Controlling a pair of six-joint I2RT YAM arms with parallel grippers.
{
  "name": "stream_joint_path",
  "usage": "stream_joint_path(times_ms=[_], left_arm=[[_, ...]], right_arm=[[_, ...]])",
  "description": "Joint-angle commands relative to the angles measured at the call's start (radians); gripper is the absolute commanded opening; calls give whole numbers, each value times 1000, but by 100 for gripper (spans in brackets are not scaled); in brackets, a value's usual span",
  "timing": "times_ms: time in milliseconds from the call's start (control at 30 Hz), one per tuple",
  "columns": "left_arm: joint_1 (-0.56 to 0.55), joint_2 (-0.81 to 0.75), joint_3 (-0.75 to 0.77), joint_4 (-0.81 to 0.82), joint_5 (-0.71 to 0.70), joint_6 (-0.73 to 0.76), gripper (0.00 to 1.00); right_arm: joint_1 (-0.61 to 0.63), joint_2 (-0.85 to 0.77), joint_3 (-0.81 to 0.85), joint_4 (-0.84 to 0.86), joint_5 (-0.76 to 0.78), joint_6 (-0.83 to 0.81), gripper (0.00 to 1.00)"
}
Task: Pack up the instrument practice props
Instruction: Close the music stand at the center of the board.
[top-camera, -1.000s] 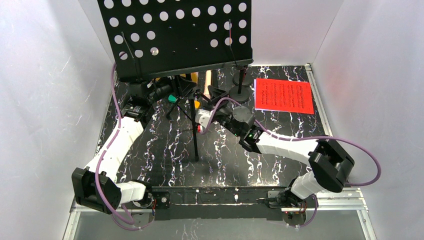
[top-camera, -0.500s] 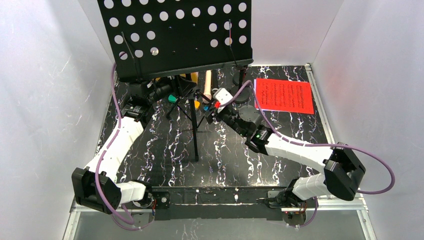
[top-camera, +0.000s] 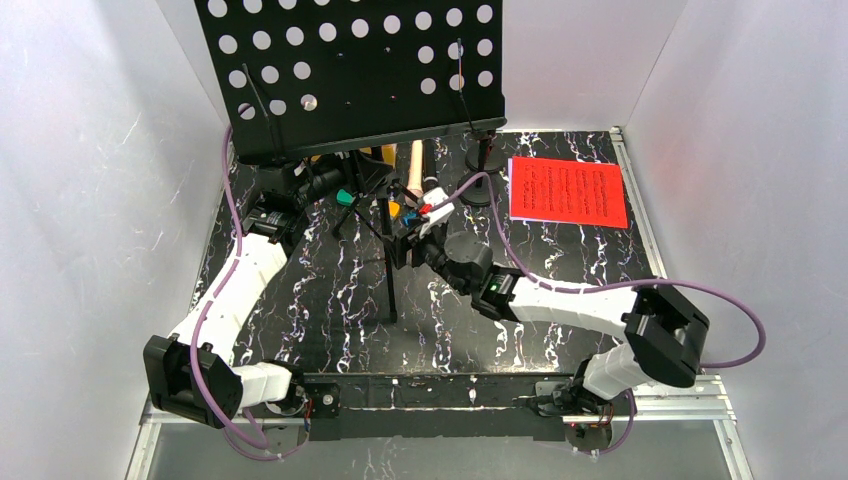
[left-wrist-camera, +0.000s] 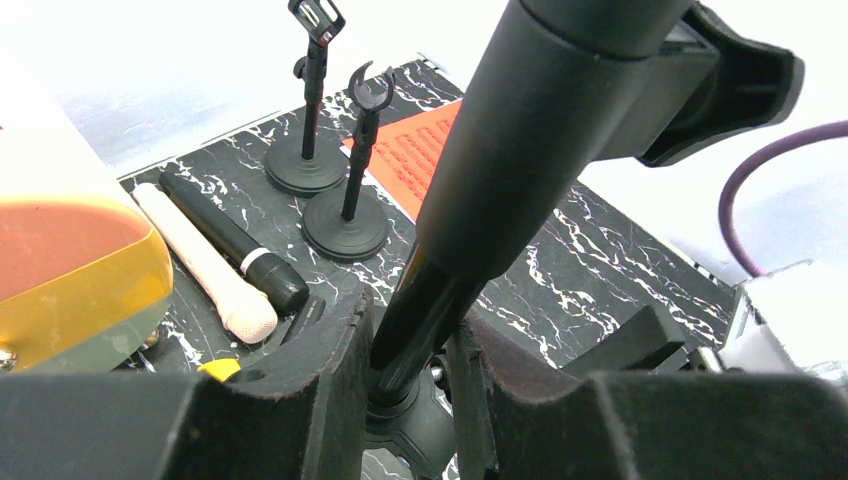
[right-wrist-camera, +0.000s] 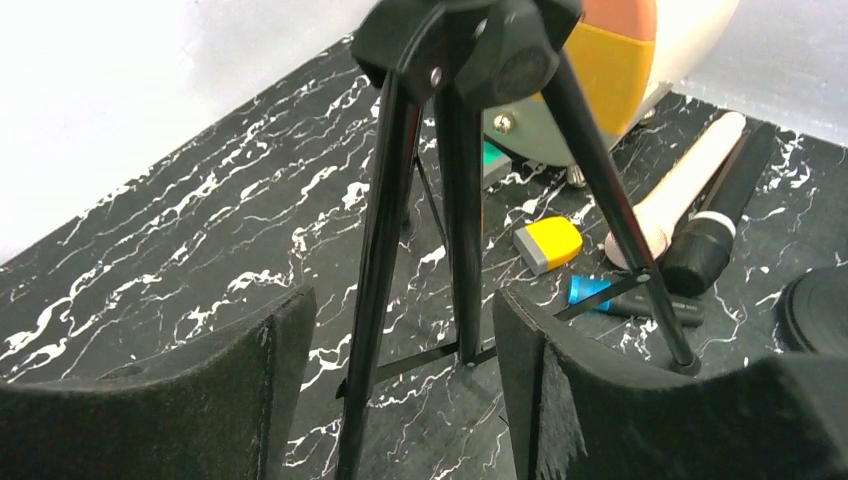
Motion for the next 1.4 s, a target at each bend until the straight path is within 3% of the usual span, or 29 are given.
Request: stream_joint_path(times_ms=[0, 267, 533, 867, 1100, 1367], left_arm=[[5, -3, -9, -85, -16, -71, 0], [6, -5, -14, -79, -22, -76, 0], [6, 0, -19, -70, -28, -87, 0], [6, -24, -40, -61, -80, -141, 0], [-40, -68, -67, -49, -136, -194, 2], [-52, -83, -115, 41, -133, -255, 28]], right_arm=[[27, 33, 35, 95, 93, 18, 72], [71, 117, 43, 196, 157, -22, 66], [79, 189, 56, 258, 177, -34, 50], [79, 136, -7, 321, 116, -33, 2], [77, 87, -75, 384, 84, -37, 1], [53, 16, -175, 442, 39, -20, 1]])
